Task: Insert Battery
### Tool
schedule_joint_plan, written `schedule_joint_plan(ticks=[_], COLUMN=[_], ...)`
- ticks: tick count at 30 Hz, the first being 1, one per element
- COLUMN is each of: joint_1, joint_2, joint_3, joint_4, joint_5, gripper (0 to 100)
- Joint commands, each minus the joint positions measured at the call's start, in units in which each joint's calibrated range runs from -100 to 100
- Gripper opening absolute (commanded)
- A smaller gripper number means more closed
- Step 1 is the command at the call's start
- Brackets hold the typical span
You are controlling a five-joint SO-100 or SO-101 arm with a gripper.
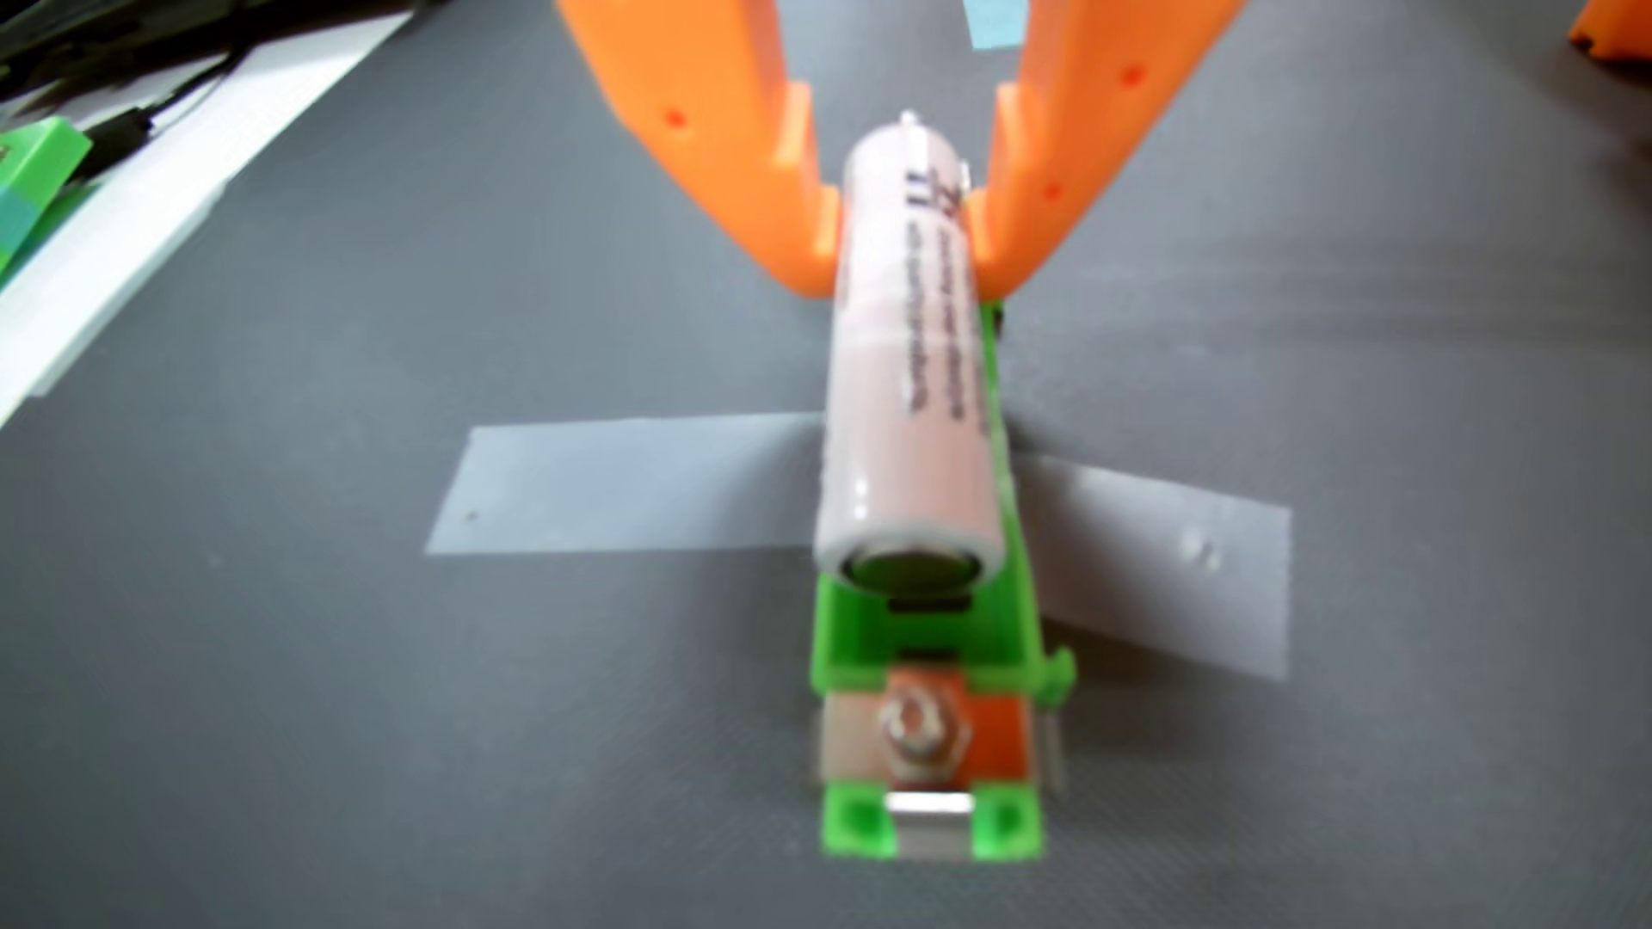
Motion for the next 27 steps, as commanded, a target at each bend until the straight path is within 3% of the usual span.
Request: schedule_joint_plan(ticks=[1,22,27], joint_1=[0.2,-0.2,-4.3], joint_2=[-1.7,-1.8,-1.8], joint_3=[0.4,0.3,0.3], joint_4=[-1.1,-1.1,-1.1], joint_5=[-0.1,-0.1,-0.1], gripper=[1,1,1])
